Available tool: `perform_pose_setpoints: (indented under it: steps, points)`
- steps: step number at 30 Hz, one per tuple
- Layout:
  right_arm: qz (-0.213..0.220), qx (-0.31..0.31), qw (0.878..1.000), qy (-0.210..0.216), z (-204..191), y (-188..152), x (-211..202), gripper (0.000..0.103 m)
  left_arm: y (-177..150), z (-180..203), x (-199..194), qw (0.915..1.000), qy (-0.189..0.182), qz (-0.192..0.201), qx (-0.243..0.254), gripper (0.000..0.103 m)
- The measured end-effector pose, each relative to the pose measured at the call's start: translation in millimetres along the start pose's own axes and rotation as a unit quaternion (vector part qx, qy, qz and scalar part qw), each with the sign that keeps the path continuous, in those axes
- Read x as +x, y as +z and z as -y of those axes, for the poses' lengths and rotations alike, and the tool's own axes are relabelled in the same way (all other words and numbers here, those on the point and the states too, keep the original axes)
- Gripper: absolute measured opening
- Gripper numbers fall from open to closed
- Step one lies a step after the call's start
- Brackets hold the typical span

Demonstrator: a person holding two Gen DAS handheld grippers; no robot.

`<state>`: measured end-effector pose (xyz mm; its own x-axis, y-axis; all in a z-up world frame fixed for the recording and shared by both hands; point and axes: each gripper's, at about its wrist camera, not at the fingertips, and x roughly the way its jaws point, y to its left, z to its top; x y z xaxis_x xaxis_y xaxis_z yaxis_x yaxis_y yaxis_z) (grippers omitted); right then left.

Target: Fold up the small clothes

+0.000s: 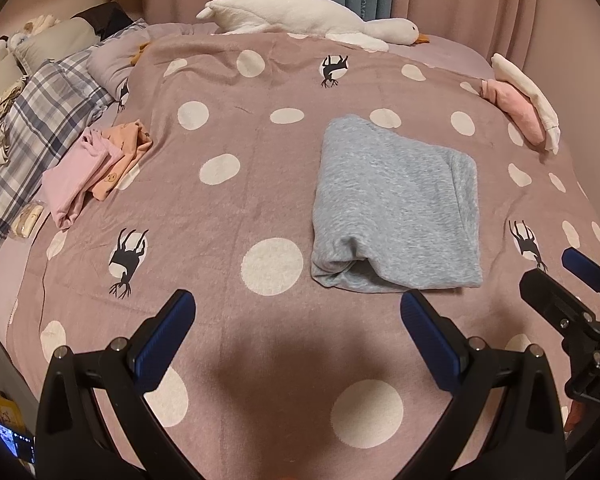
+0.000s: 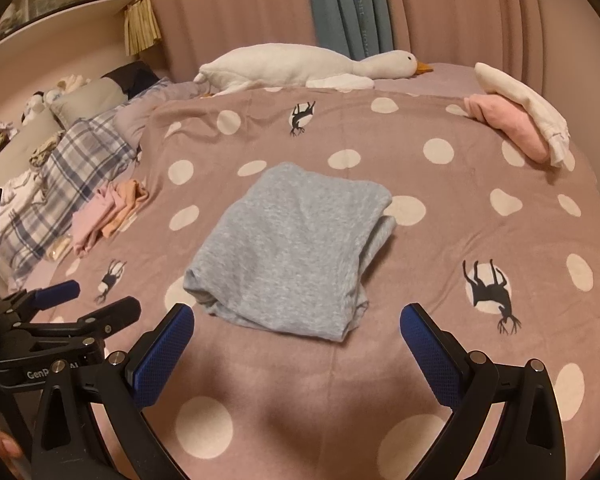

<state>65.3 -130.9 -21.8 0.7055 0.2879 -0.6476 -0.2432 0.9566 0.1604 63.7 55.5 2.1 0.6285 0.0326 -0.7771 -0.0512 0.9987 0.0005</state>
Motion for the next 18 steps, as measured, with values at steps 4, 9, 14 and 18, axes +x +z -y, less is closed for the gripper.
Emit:
perform_pose_setpoints:
  steps: [4, 9, 14, 18]
  points:
    - [0.000, -0.002, 1.000, 0.002, 1.7, 0.0, 0.9, 0.102, 0.4, 0.9, -0.4, 1.0000, -0.001, 0.000, 0.001, 0.103]
    - [0.001, -0.002, 1.000, 0.004, 2.9, 0.5, 1.5, 0.102, 0.7, 1.8, -0.5, 1.0000, -0.004, -0.002, 0.001, 0.103]
    - [0.001, -0.002, 1.000, 0.003, 2.4, 0.3, 1.1, 0.102, 1.7, 3.3, -2.3, 0.9999, -0.010, 0.003, 0.000, 0.103]
    - [0.001, -0.001, 1.000, 0.003, 3.4, -0.2, 0.0, 0.102, 1.3, 4.2, -2.2, 0.9999, -0.011, 0.002, 0.000, 0.103]
